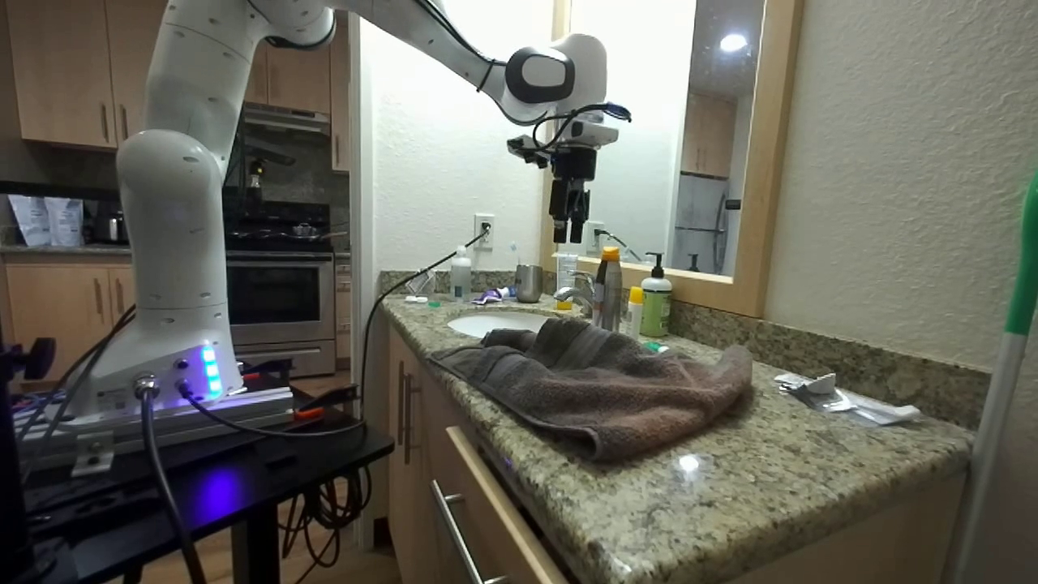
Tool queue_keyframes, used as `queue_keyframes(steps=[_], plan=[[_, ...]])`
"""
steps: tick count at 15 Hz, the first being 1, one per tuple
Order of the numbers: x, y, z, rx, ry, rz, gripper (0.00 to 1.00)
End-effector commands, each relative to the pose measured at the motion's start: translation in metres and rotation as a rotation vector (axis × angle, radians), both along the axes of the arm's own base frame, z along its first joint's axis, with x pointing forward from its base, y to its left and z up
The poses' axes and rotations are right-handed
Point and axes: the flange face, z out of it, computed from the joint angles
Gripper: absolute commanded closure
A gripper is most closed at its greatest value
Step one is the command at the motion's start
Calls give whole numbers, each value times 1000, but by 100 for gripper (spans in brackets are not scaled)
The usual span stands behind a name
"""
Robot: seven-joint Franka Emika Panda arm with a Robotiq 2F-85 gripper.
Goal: Move the big bottle with a yellow lid away from the sink
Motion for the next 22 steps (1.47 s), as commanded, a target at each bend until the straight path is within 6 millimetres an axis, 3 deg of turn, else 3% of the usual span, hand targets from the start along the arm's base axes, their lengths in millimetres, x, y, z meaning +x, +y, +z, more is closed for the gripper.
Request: queue_keyframes(steps=[1,3,11,17,19,20,22], plan=[[1,-2,-2,2,4,-8,0],[6,1,-5,-9,11,-22,0],[46,-30,-13,-64,-8,-428,0],[55,-45,-33,-111,14,-582,0],[56,-44,-49,-90,49,-600,0],[53,-39,-37,-99,35,-576,0],[54,-40,-50,-99,53,-585,0]])
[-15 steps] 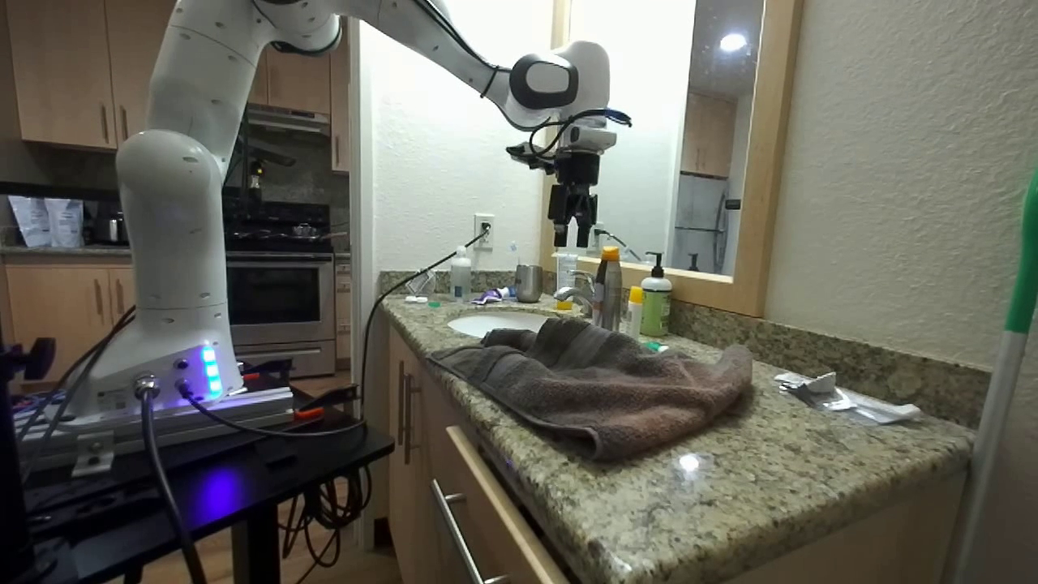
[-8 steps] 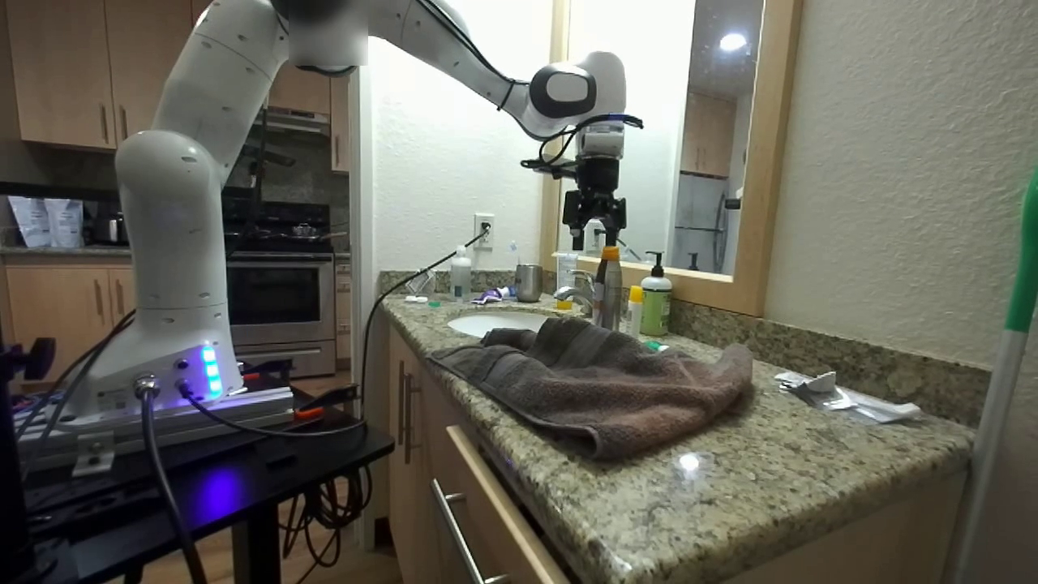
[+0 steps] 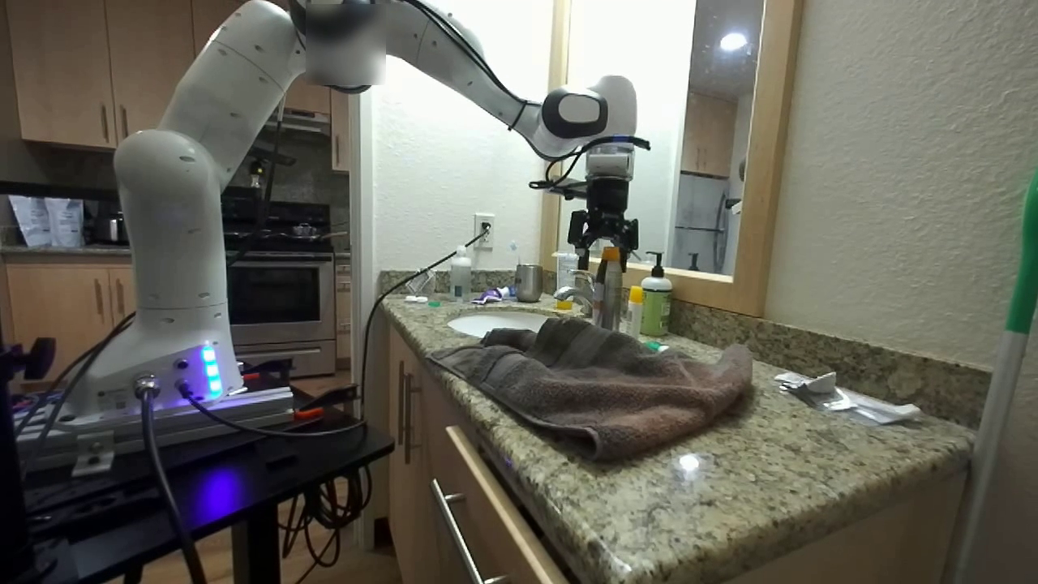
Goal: Move the big bottle with a yellow lid away from the sink
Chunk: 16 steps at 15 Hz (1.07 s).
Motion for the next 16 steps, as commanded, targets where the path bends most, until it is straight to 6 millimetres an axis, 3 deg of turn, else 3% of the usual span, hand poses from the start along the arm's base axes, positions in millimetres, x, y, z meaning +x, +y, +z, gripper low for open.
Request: queue_keyframes(steps=[1,2,3,5,10,14,16], plan=[[1,-1,-1,0,3,-1,0],[2,-3,-1,8,-10,4,0],[2,-2,-3,11,-14,3,25],[2,-3,-3,19,-25,-1,34],[0,-4,-3,34,-54,-18,68],[-5,-8,4,61,-98,-48,69],[-11,-14,31,52,-120,4,69]])
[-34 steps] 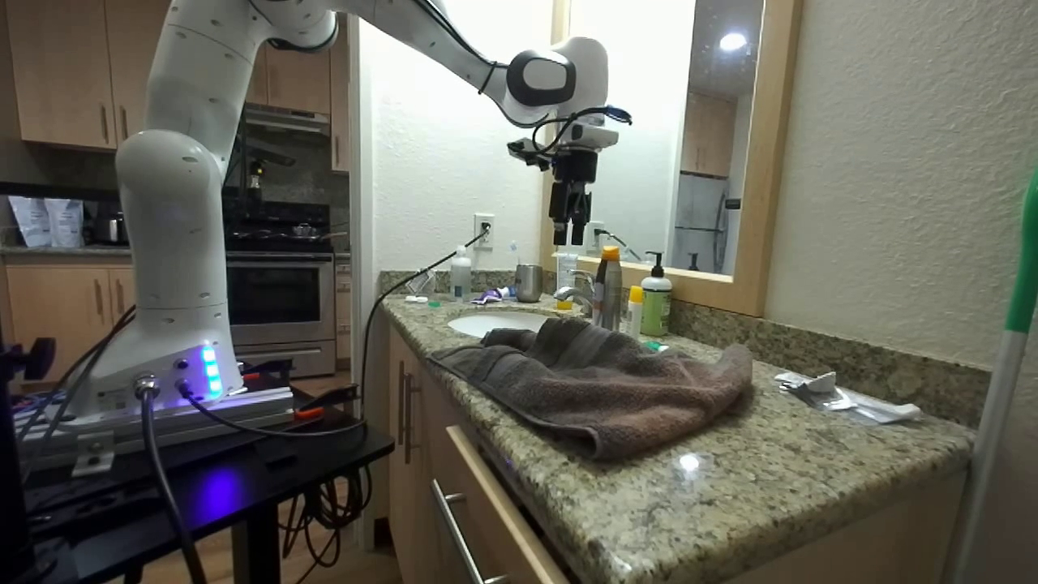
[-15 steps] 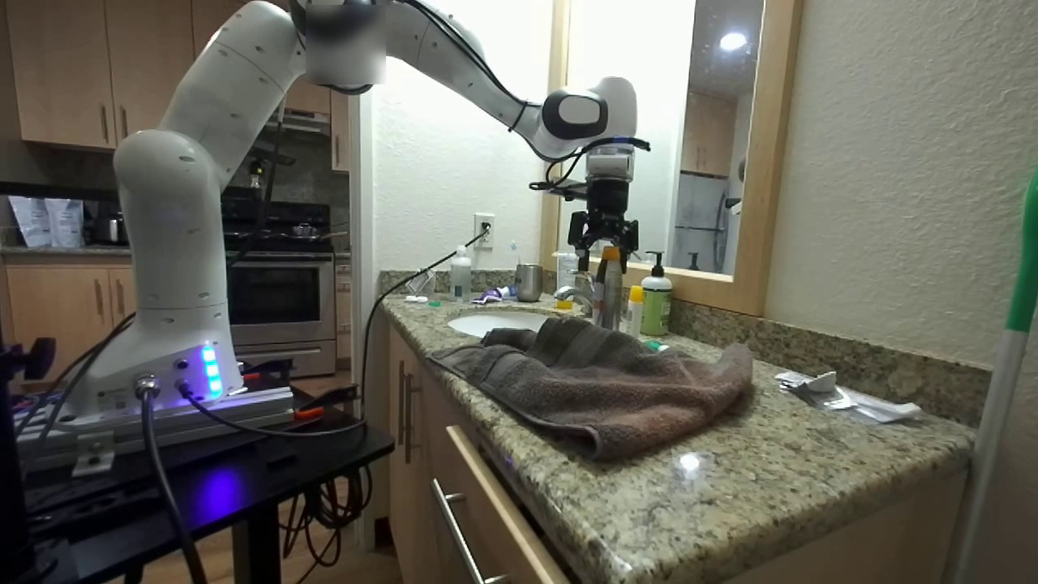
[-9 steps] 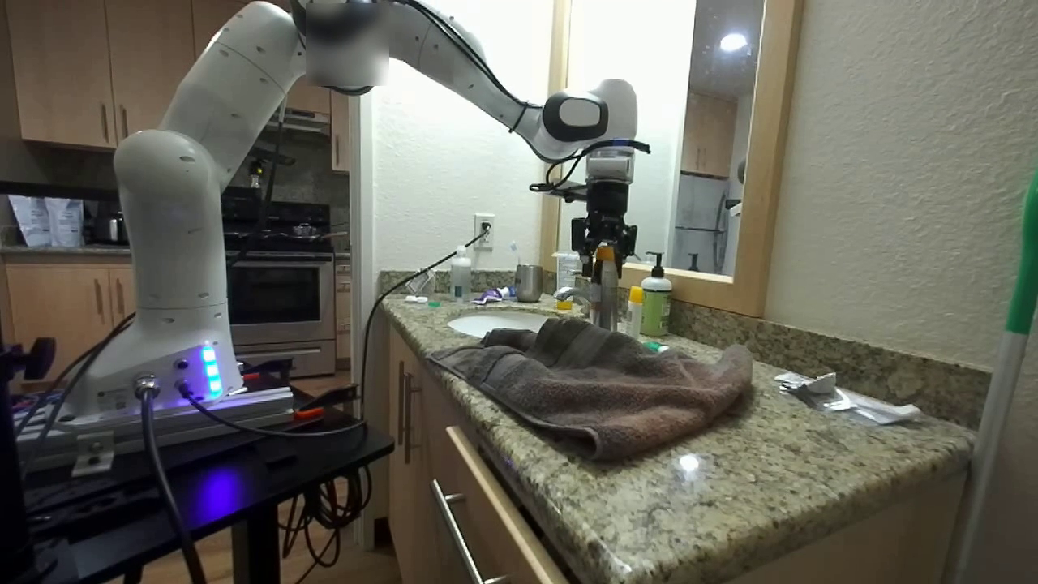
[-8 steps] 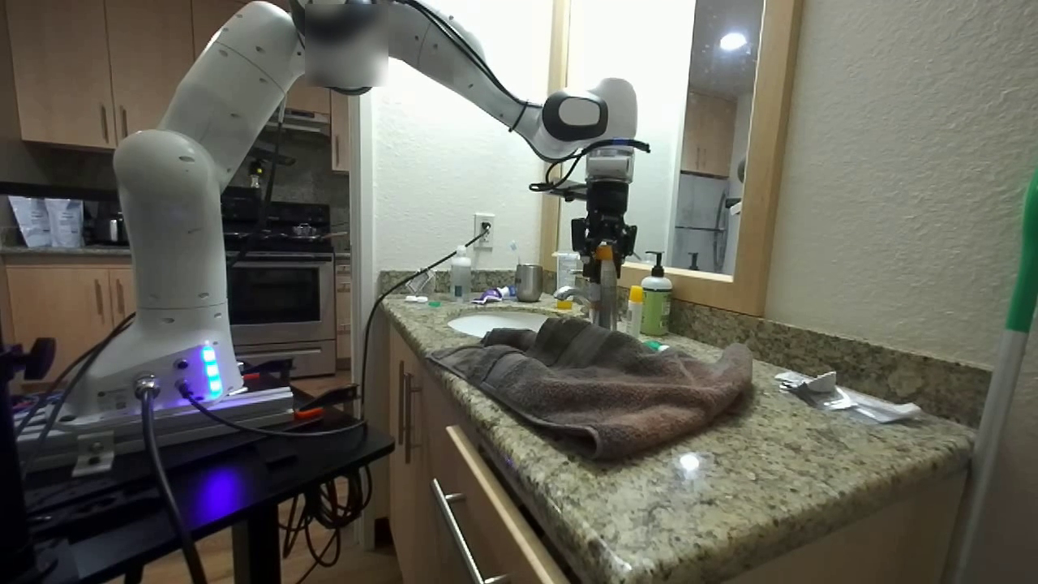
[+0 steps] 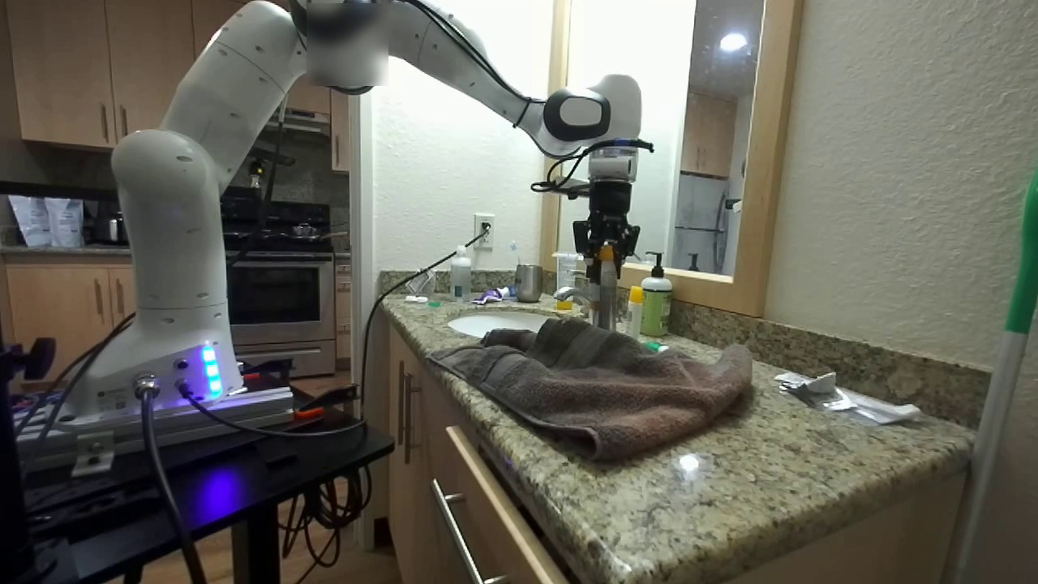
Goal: Move the big bottle with a yellow lid away from the sink
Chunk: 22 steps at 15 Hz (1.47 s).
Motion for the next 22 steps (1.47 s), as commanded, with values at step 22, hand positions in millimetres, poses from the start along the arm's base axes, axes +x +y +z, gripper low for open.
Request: queue_keyframes(steps=[22], plan=[[16,-43,75,39,203,144,69]])
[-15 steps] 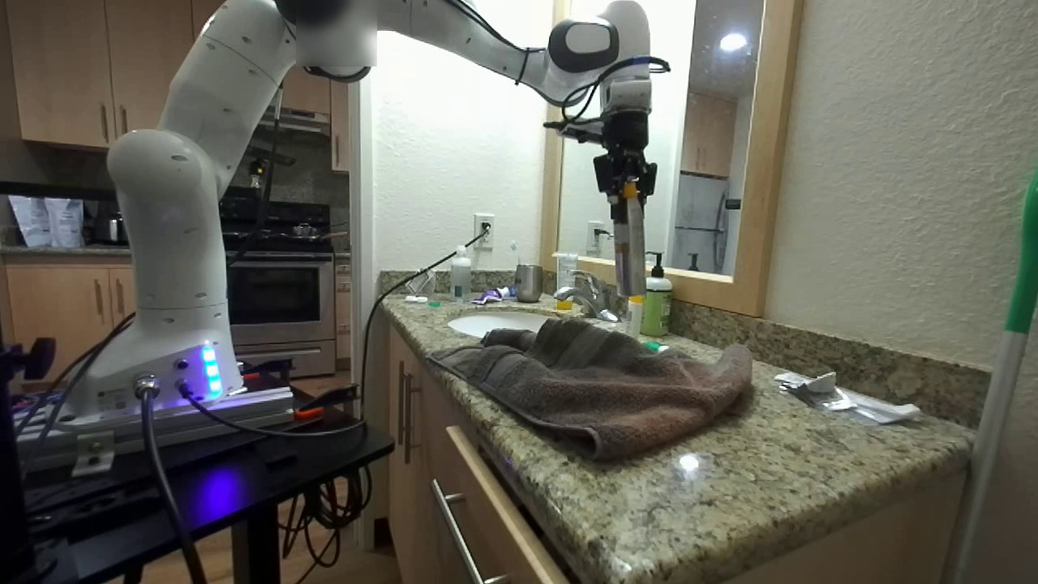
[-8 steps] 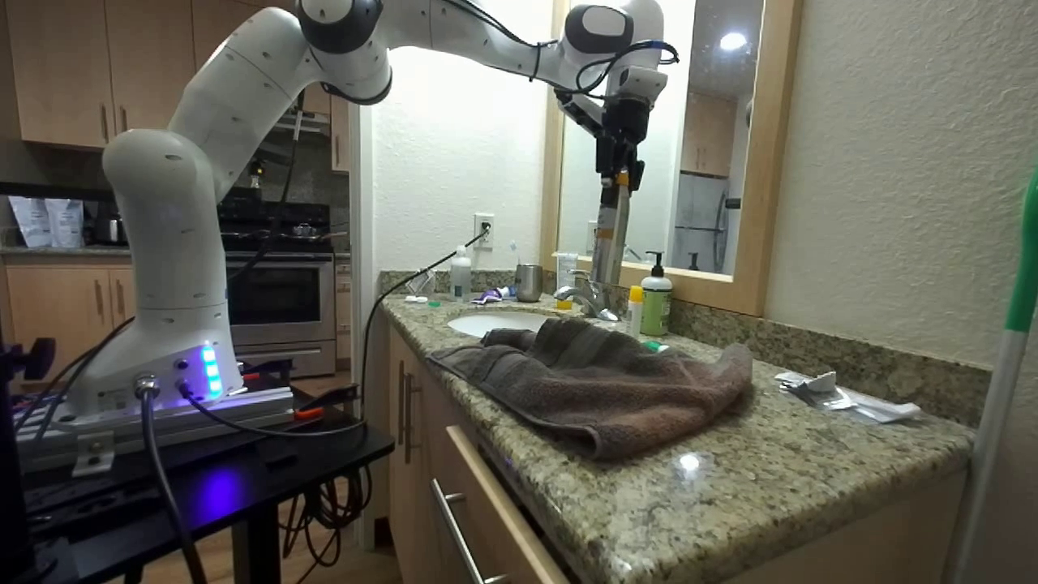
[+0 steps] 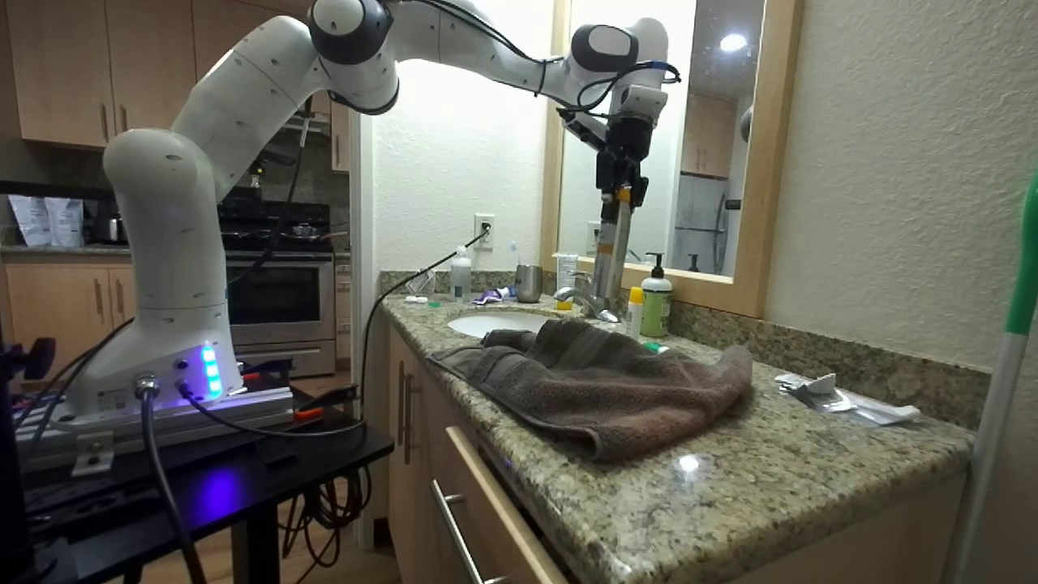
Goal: Move the big bottle with a yellow lid away from the sink
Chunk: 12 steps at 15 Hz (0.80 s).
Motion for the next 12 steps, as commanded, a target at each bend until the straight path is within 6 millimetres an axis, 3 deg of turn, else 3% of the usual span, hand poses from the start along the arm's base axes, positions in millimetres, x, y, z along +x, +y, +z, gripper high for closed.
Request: queue_keyframes(steps=[1,6,12], plan=[[11,-21,-33,-11,-7,-202,69],[27,-42,-54,-84,-60,-489,69],[13,-71,-57,-160,-104,-813,69]])
